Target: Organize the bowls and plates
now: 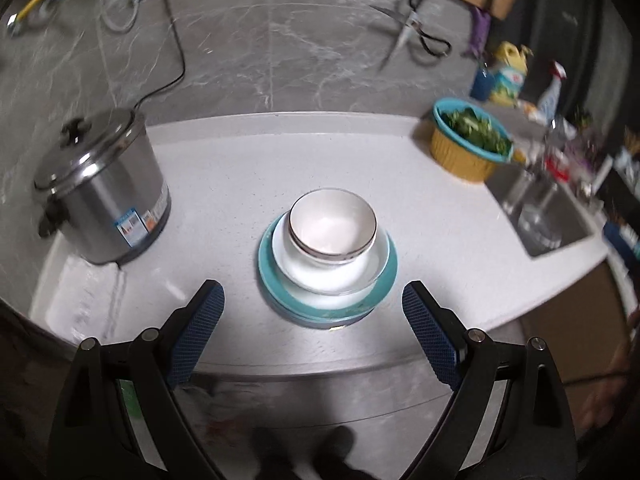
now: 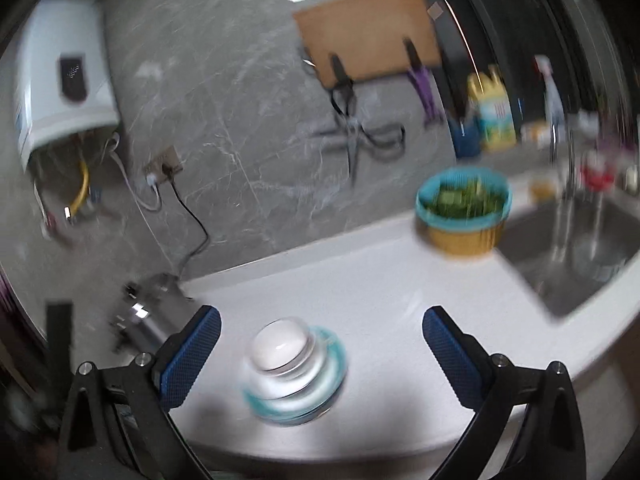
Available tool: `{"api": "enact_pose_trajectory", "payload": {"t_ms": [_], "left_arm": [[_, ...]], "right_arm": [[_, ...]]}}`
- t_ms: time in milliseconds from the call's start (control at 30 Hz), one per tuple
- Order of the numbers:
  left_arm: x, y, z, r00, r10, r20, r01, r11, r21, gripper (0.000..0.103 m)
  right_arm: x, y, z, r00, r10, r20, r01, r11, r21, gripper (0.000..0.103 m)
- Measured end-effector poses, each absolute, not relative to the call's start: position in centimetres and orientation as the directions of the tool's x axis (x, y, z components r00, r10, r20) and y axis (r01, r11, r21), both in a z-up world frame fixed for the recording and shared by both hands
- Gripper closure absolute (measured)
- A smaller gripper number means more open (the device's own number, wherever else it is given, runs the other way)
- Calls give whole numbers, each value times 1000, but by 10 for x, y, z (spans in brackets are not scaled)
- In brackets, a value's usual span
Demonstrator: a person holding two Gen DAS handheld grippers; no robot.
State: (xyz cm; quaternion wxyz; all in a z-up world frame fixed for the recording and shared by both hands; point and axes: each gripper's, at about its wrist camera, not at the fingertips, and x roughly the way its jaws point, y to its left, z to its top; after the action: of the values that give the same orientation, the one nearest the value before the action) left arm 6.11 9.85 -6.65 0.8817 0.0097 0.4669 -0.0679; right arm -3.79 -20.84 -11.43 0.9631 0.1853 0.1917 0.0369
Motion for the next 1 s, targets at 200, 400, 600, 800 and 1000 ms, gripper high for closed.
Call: {"api": "enact_pose_trajectory", "payload": {"t_ms": [200,400,600,800,1000], "left_arm": [[63,123,-67,535,-138,-833,150,986,-68,12],[66,137,-49,554,-132,-822,193,981,-27,12],[65,142,-36,564,-156,-811,238,971,-22,12],[68,147,-29,585,-158,-796,239,971,-17,12],[73,150,-29,582,-163,-797,236,971,-26,12]], "right_arm": [[-77,-144,-89,950,-257,-177,266,964,28,0],[-68,-120,-97,899,-226,-375,290,949,124,0],[-66,-101,-95,889,-249,-385,313,943,114,0],[-57,-92,-98,863,-238,-445,317,942,111,0],[-46,-88,-93,844,-234,-483,325,939,112,0]]}}
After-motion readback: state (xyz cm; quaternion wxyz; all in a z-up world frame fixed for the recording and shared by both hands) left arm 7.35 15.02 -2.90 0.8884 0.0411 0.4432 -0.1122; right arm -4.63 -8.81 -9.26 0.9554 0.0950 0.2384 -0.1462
